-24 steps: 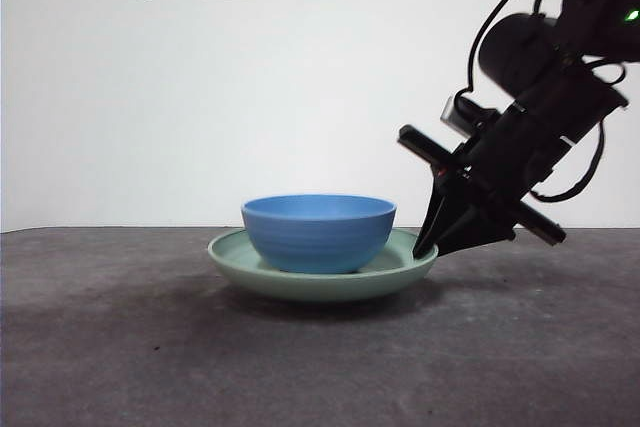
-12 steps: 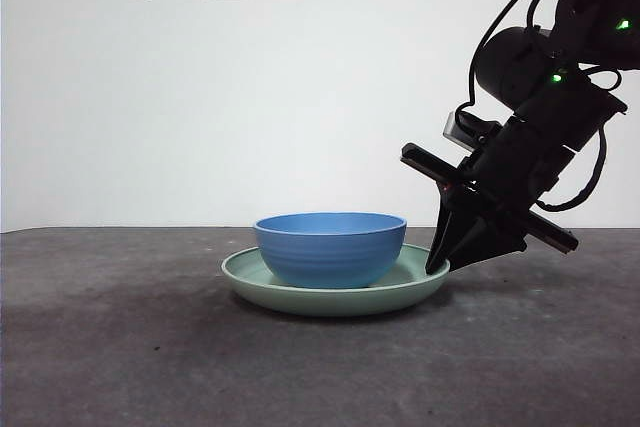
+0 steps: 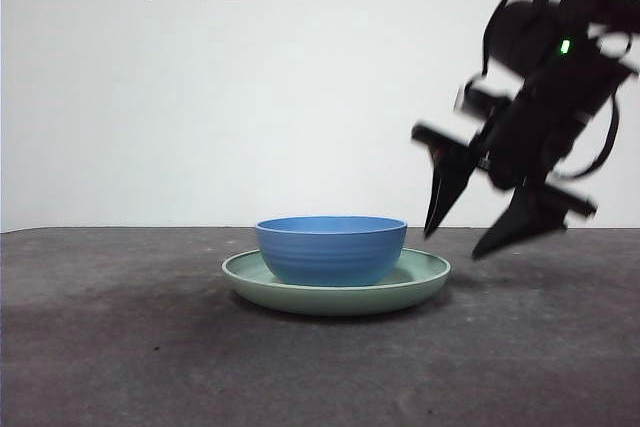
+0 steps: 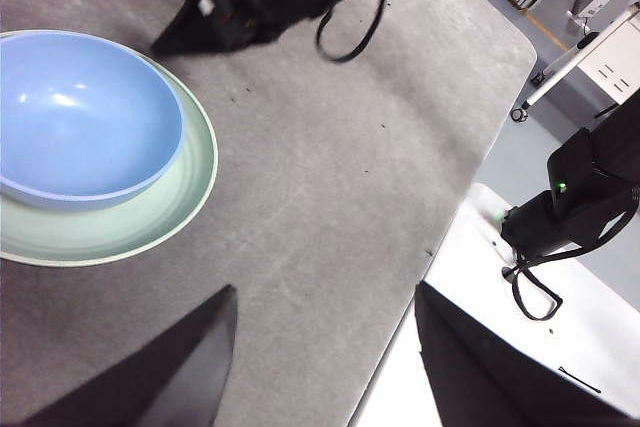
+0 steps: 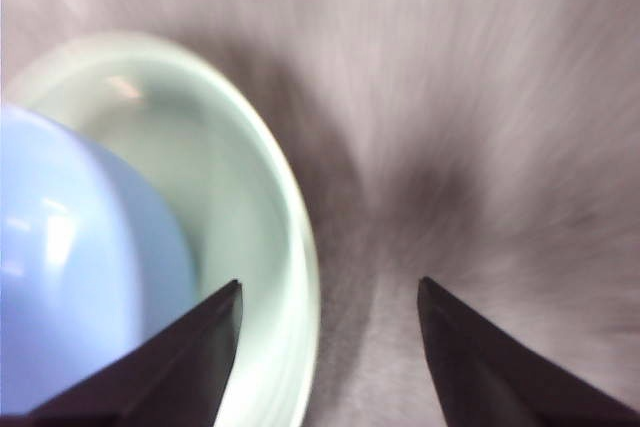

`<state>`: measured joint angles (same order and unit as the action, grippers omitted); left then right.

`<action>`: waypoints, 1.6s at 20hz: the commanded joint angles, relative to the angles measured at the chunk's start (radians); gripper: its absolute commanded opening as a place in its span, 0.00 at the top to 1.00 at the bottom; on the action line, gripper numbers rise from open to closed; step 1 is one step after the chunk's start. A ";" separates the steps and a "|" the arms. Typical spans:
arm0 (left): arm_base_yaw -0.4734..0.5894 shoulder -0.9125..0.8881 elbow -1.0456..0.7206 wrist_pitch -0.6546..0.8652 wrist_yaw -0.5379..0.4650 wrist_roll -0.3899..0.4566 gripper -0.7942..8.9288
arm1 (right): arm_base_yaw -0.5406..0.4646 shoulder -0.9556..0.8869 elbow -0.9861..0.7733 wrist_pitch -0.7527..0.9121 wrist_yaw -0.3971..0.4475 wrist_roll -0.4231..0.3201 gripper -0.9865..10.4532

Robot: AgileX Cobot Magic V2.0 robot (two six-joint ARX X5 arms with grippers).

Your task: Pick up the blue bowl, put it on the green plate, put it on desk

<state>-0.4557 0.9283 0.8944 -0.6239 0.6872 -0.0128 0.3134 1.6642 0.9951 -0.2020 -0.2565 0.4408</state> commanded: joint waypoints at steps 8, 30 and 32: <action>-0.005 0.005 0.009 0.008 0.008 0.005 0.62 | 0.034 -0.433 0.021 -0.282 0.016 -0.196 0.67; -0.005 0.005 0.009 -0.017 0.008 0.005 0.62 | 0.239 -0.810 0.021 -0.726 -0.110 -0.273 0.67; -0.005 0.005 0.009 -0.017 0.008 0.005 0.63 | 0.239 -0.810 0.021 -0.726 -0.110 -0.273 0.67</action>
<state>-0.4557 0.9283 0.8944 -0.6483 0.6872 -0.0128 0.5442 0.8482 0.9977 -0.9340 -0.3660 0.1799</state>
